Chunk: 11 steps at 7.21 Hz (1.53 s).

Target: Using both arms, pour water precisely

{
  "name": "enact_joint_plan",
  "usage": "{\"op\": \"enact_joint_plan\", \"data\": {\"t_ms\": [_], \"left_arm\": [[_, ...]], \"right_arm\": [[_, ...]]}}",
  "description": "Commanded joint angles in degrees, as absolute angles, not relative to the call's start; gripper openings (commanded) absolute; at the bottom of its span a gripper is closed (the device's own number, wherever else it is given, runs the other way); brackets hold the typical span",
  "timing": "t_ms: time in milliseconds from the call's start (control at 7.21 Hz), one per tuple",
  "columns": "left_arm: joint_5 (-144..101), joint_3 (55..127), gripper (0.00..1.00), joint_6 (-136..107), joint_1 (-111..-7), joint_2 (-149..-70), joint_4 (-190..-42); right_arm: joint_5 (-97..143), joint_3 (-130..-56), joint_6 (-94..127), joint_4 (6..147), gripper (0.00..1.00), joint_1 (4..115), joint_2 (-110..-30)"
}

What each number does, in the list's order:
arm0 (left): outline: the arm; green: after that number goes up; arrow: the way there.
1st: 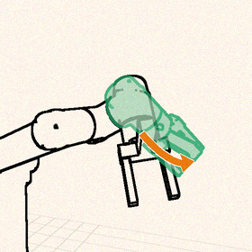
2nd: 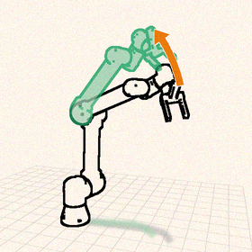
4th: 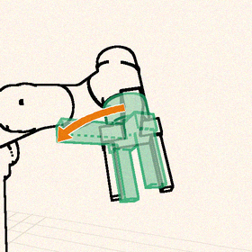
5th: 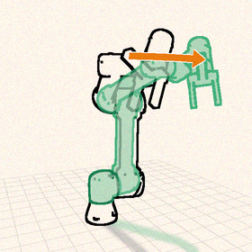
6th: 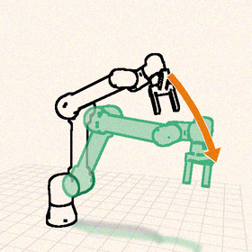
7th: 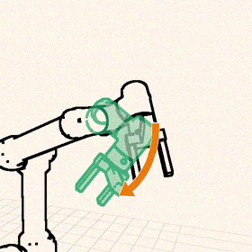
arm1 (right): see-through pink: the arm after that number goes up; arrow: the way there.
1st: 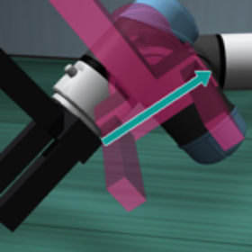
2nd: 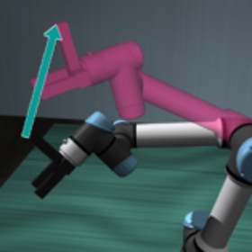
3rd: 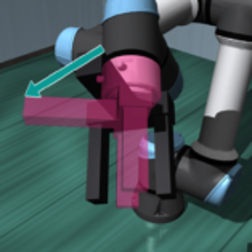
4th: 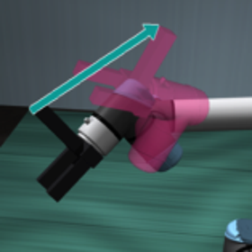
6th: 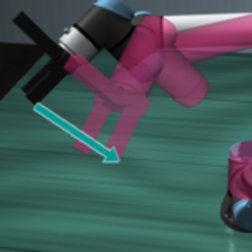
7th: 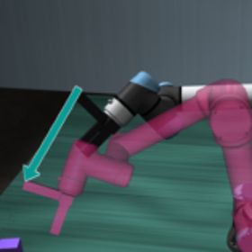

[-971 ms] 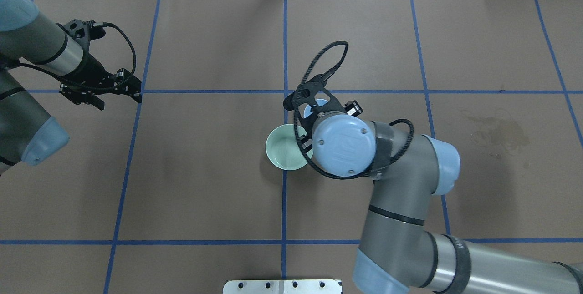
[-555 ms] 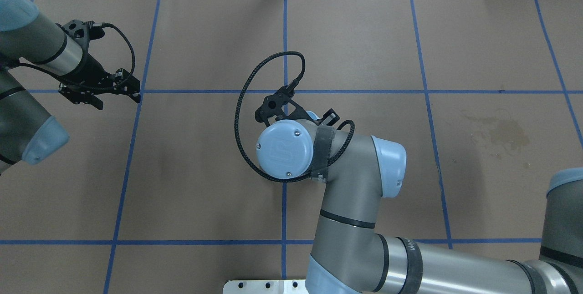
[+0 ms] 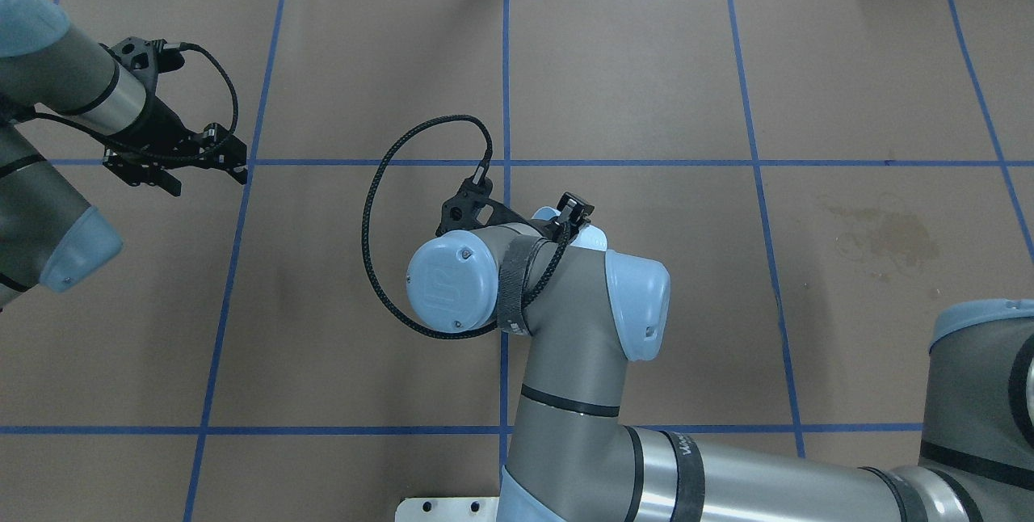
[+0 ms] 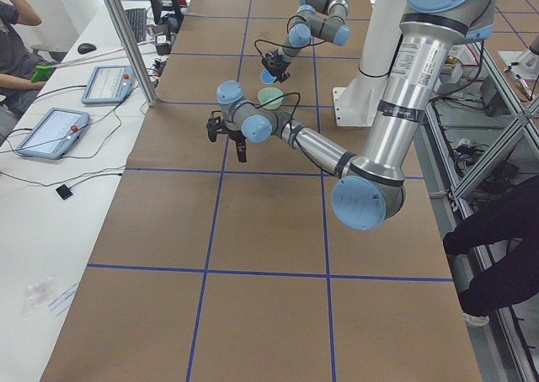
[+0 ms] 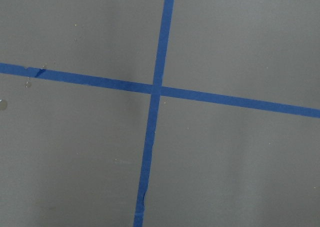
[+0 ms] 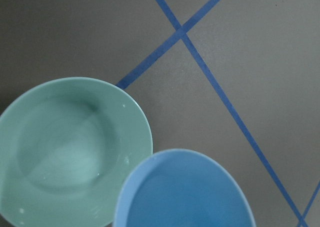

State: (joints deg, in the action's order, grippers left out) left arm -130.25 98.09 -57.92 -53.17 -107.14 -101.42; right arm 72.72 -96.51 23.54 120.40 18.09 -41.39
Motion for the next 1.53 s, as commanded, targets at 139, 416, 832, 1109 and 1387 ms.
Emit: {"op": "enact_joint_plan", "data": {"t_ms": [139, 416, 832, 1109, 1387], "left_arm": [[-130.3, 97.5, 1.00, -57.9, -53.2, -107.1, -101.5], [-130.3, 97.2, 1.00, -57.9, -53.2, -107.1, -101.5], [-130.3, 96.5, 1.00, -58.0, -53.1, -107.1, -101.5], [-130.3, 96.0, 1.00, -57.9, -53.2, -107.1, -101.6], [-130.3, 95.8, 1.00, -58.0, -53.2, -107.1, -101.6]], "right_arm": [[69.5, -95.9, 20.7, 123.6, 0.49, 16.2, -41.0], [67.0, -93.1, 15.5, 127.8, 0.46, 15.8, -37.8], [64.4, -88.2, 14.3, 130.8, 0.43, 14.9, -34.1], [62.2, -87.4, 14.3, 137.0, 0.43, 13.8, -31.8], [61.1, -82.1, 14.3, 138.5, 0.42, 13.6, -29.7]]}}
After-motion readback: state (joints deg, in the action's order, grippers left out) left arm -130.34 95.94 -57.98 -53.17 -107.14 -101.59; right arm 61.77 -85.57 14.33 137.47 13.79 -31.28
